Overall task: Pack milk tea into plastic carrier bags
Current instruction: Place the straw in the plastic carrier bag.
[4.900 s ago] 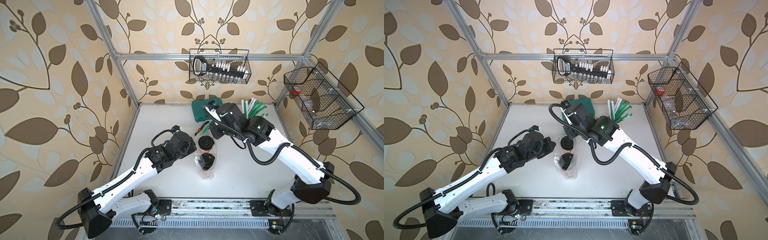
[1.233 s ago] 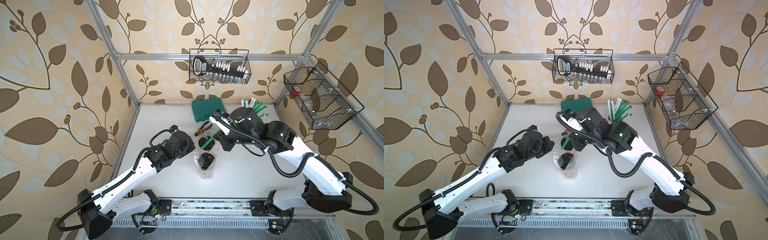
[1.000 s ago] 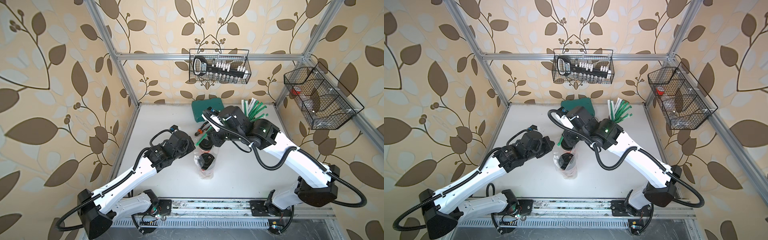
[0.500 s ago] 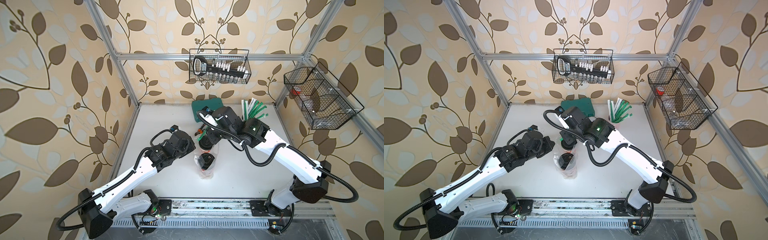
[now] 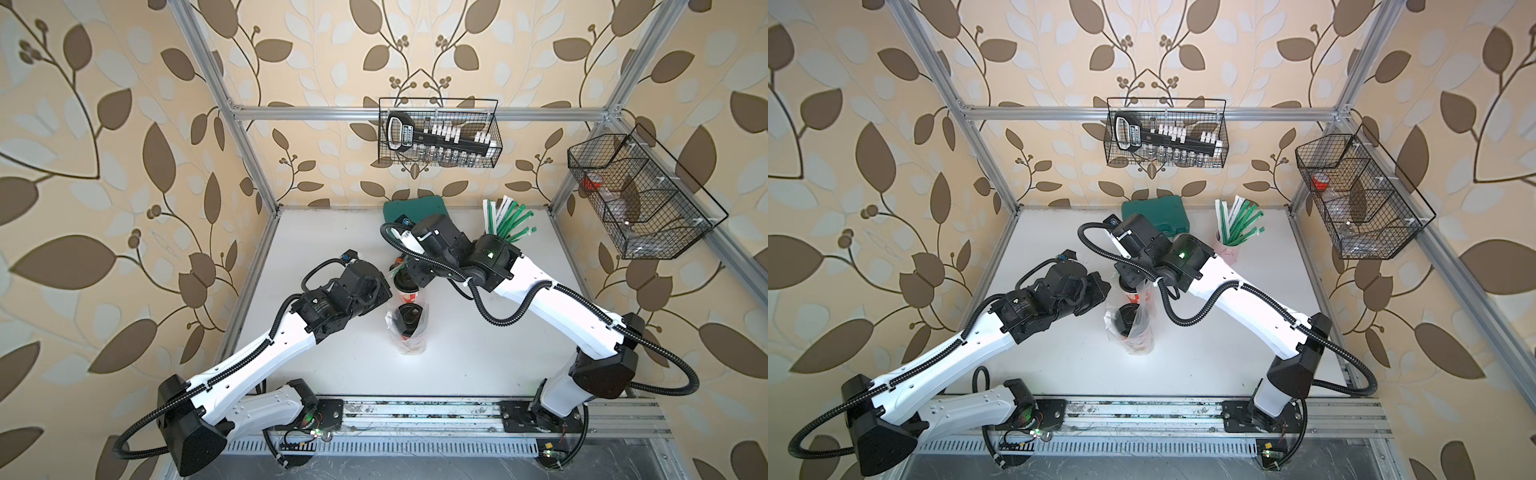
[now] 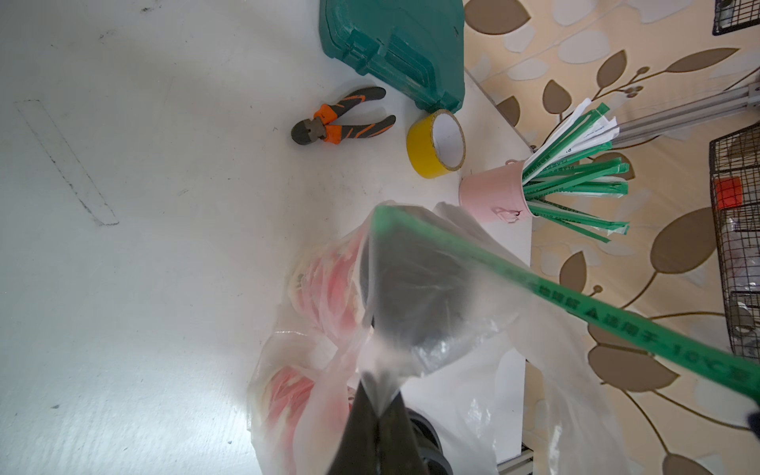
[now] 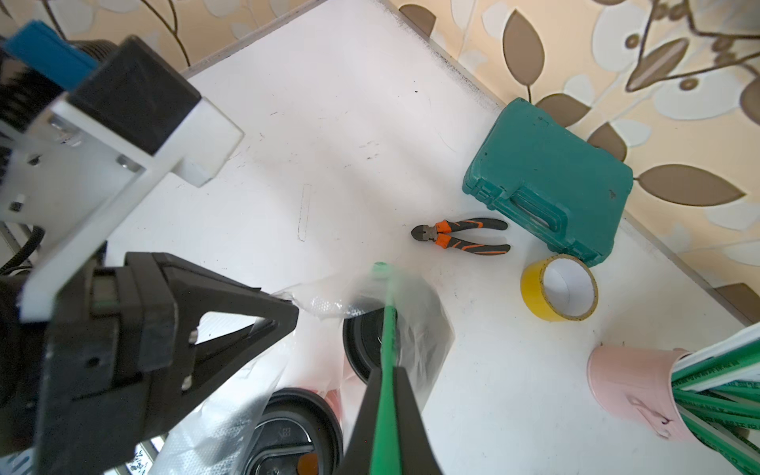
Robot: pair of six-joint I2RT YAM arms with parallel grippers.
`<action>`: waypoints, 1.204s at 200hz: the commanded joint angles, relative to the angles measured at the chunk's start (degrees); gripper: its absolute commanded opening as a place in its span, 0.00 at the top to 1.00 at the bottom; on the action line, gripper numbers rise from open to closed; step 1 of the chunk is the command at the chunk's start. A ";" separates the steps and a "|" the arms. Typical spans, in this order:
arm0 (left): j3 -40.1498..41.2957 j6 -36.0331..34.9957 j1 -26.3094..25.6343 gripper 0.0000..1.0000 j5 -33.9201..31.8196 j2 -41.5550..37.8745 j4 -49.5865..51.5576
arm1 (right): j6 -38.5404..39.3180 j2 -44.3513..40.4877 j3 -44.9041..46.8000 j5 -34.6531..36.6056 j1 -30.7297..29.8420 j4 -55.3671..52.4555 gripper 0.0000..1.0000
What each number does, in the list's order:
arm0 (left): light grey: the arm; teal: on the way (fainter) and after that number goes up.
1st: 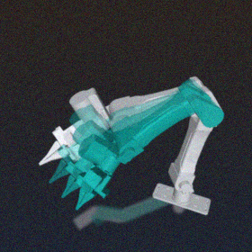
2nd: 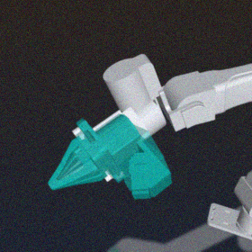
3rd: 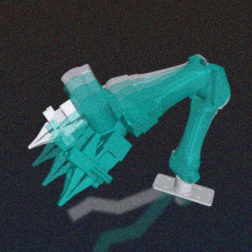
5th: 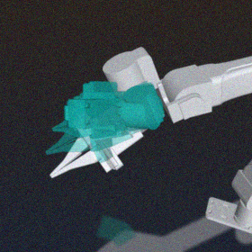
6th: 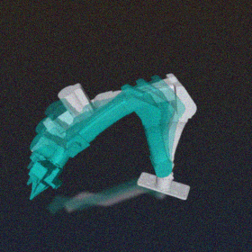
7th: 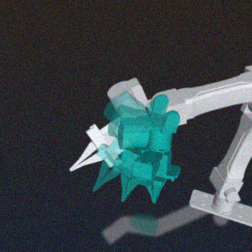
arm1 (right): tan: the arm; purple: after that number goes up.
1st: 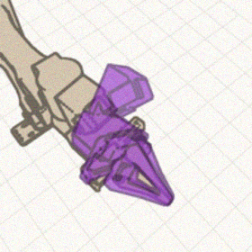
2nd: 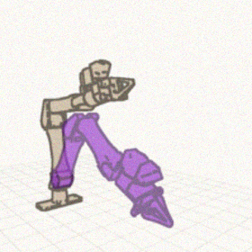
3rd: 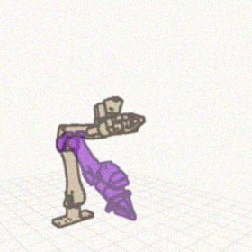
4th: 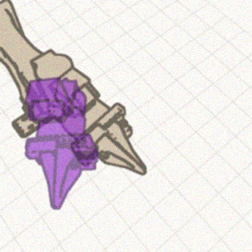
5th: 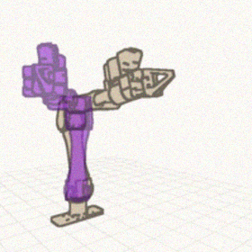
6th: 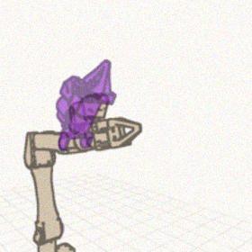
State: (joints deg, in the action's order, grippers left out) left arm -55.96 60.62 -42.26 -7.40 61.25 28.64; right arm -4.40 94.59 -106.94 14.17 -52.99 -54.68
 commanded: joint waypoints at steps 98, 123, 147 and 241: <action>-2.62 0.05 0.78 1.00 0.06 -0.53 -0.49 | 2.64 3.17 -6.45 1.65 -0.11 -4.35 1.00; -2.66 -0.24 0.78 1.00 0.10 -0.43 -0.45 | 3.00 3.94 -5.58 1.02 -0.11 -3.97 1.00; -2.57 -0.50 0.78 1.00 0.02 -0.43 -0.58 | 3.17 3.51 -3.50 0.73 -0.10 -2.23 1.00; -3.01 -1.12 1.21 1.00 0.74 0.36 -1.67 | 2.56 -0.06 -0.73 0.71 0.64 4.10 1.00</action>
State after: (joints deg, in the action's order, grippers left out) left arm -56.64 60.29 -41.89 -7.31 61.49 28.42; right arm -1.89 95.81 -108.95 15.92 -52.69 -52.45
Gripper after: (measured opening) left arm 0.047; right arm 0.048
